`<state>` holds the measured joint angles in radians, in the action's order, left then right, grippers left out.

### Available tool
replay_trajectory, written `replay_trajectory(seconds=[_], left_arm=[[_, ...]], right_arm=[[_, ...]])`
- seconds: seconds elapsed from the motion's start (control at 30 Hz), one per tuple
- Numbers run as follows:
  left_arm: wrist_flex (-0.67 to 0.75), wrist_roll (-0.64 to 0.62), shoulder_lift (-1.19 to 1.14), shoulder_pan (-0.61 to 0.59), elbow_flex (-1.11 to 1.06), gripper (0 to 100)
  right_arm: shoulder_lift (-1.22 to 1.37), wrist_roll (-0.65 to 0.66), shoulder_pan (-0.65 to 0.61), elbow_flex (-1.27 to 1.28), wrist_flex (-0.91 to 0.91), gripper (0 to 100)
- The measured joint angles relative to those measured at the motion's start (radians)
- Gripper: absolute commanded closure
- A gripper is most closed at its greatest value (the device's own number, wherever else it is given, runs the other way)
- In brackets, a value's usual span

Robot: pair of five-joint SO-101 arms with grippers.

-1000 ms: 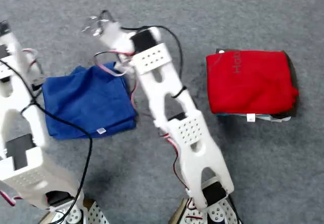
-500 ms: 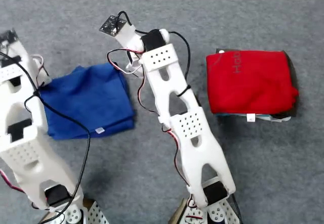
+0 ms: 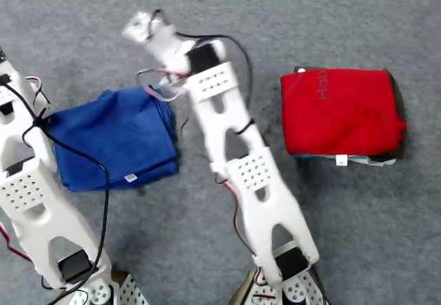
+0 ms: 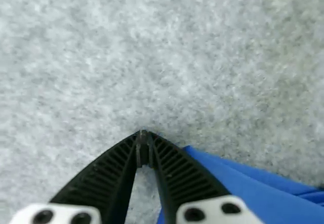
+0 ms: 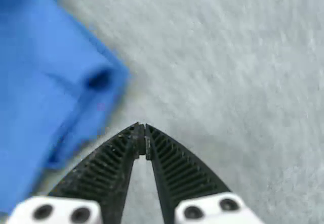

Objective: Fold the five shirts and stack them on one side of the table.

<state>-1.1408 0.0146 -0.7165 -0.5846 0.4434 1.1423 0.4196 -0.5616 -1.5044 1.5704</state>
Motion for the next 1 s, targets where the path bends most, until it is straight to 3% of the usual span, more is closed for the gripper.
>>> replay_trajectory(seconds=[0.13,0.3,0.43,0.63,1.0], left_arm=[[-0.02,0.002,0.0,-0.003,0.009,98],[-0.02,0.003,0.0,-0.003,0.009,98],[-0.02,0.003,0.0,-0.003,0.009,98],[-0.018,0.003,-0.017,-0.003,0.011,98],[-0.025,0.002,-0.044,-0.005,0.051,98]], right_arm=[[0.006,0.017,-0.112,0.0,-0.069,99.4],[0.032,0.02,-0.153,0.101,-0.255,99.4],[0.077,0.02,-0.137,0.241,-0.397,99.4],[0.124,0.012,-0.04,0.25,-0.535,99.4],[0.147,0.012,-0.011,0.126,-0.519,99.4]])
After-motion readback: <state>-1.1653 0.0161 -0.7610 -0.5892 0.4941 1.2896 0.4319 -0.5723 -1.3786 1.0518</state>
